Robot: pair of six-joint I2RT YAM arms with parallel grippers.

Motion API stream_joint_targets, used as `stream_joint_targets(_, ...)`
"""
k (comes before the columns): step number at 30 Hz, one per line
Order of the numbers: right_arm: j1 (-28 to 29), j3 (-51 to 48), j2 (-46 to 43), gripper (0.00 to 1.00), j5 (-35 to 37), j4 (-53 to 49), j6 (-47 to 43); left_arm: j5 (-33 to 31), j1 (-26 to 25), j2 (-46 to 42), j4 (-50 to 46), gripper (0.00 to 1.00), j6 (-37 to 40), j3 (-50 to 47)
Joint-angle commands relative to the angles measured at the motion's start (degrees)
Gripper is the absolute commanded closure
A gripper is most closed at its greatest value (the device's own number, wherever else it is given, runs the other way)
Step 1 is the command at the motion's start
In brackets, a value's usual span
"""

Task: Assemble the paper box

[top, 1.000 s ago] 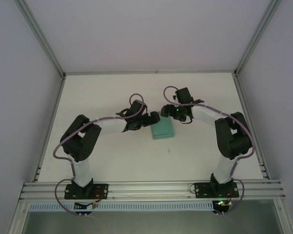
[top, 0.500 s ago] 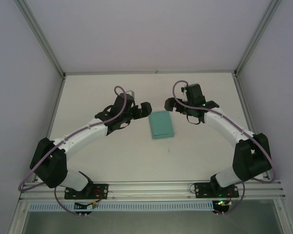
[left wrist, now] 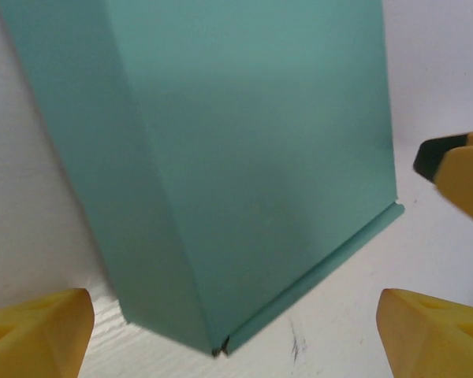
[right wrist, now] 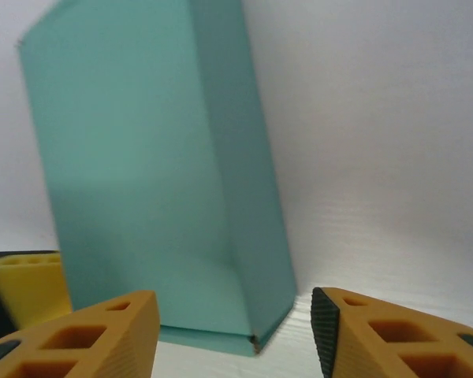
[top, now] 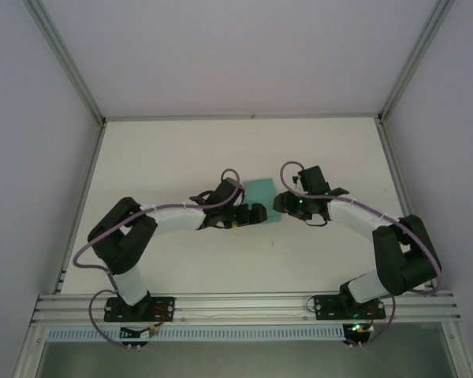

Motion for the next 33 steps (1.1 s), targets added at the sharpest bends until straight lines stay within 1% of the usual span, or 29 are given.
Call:
stream_joint_targets(1,-0.08,-0.01,2.35,0.47,-3.86,4.82,0.98,3.66,0.02,2.0,4.69,0.11,-2.2,2.12)
stream_joint_targets(5,-0.13,-0.12,6.03,0.52,-6.76,6.95,2.31,4.86,0.02,3.83,6.94,0.14,-3.16,1.96)
stream_joint_targets(8,-0.13,-0.79,8.0,0.6,-8.67,9.18,3.22,5.14,0.02,5.17,8.12,0.21,-4.04,2.29)
stream_joint_targets(10,-0.13,-1.74,8.52,0.65,-10.38,11.56,4.9,5.52,0.02,6.21,9.34,0.23,-4.53,2.52)
stream_joint_targets(12,-0.13,-2.57,9.04,0.67,-12.96,13.96,6.0,6.01,0.01,7.51,10.59,0.28,-5.29,2.93)
stream_joint_targets(14,-0.11,-2.78,9.4,0.69,-13.84,14.84,6.39,6.43,0.01,8.73,11.11,0.39,-6.11,3.63)
stream_joint_targets(16,-0.12,-2.83,9.74,0.7,-13.85,14.58,6.51,6.79,0.02,9.47,12.77,0.45,-6.95,3.77)
stream_joint_targets(17,-0.13,-2.74,9.73,0.7,-13.94,14.4,6.45,6.68,0.02,9.75,13.1,0.53,-7.25,3.88)
stream_joint_targets(20,-0.04,-3.21,9.47,0.7,-14.21,14.43,6.37,5.67,0.02,10.02,11.84,0.68,-7.26,4.16)
stream_joint_targets(23,-0.04,-3.54,9.11,0.7,-13.62,13.64,6.21,5.05,0.02,10.27,10.87,0.77,-7.26,4.17)
stream_joint_targets(24,-0.05,-3.65,9.07,0.7,-13.5,13.48,6.23,4.73,0.02,10.46,10.62,0.77,-7.26,4.16)
stream_joint_targets(28,0.1,-4.83,8.67,0.7,-14.07,14.58,7.37,3.37,0.02,11.5,10.48,0.91,-7.56,4.19)
stream_joint_targets(30,0.15,-5.24,8.48,0.7,-13.77,15.12,7.78,2.67,0.02,12.1,10.52,0.94,-7.72,4.26)
stream_joint_targets(32,0.13,-5.57,8.58,0.7,-13.69,15.31,7.96,1.98,-0.02,12.6,10.74,1.0,-8.0,4.09)
stream_joint_targets(33,0.14,-5.68,8.59,0.7,-13.59,15.43,8.1,2.04,0.02,12.86,10.85,1.0,-7.96,4.12)
